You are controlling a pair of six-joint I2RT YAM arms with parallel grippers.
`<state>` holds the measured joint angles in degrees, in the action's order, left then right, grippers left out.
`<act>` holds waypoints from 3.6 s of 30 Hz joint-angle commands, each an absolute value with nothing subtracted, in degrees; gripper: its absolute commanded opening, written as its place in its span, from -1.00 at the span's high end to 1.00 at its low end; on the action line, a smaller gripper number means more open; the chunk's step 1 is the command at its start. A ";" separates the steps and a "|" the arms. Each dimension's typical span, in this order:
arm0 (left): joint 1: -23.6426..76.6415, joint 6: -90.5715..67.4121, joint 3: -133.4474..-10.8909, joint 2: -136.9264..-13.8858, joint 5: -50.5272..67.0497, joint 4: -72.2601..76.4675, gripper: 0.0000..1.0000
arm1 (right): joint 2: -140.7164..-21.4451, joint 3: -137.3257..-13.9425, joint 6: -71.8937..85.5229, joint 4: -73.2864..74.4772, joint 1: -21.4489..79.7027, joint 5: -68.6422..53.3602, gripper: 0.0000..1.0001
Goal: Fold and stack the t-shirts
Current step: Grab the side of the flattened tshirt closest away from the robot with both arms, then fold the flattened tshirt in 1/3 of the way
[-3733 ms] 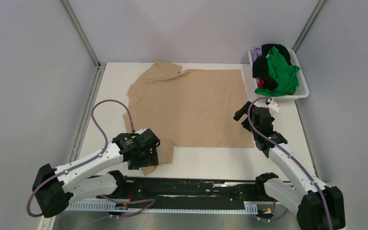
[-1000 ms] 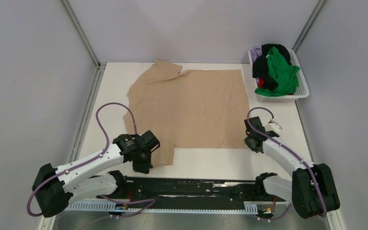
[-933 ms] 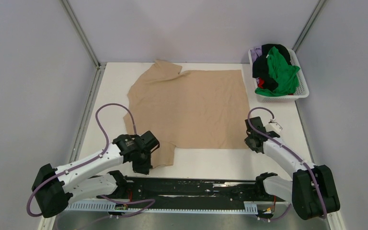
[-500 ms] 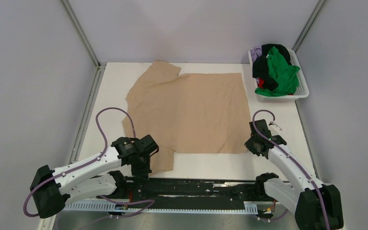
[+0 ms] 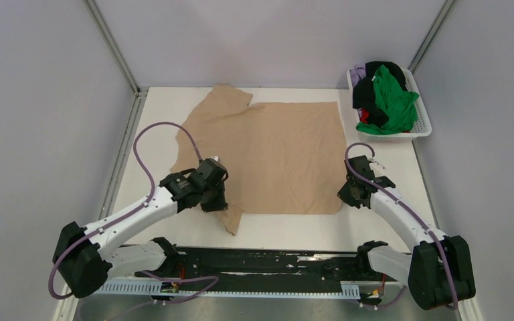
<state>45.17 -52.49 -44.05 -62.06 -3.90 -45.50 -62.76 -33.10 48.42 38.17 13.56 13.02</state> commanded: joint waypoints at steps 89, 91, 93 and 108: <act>12.72 -43.08 -34.49 -71.48 7.49 -24.53 -1.00 | -71.71 -29.29 43.50 27.02 23.40 -9.52 -1.00; 12.74 -44.51 -31.01 -65.80 6.80 -28.10 -1.00 | -68.05 -28.49 44.09 29.84 23.67 -9.53 -1.00; 12.81 -45.33 -28.67 -59.75 6.10 -32.15 -1.00 | -64.77 -28.61 44.30 33.51 23.80 -8.36 -1.00; 13.17 -48.24 -23.53 -46.07 12.29 -39.53 -1.00 | -57.95 -29.20 43.75 35.35 23.91 2.75 -1.00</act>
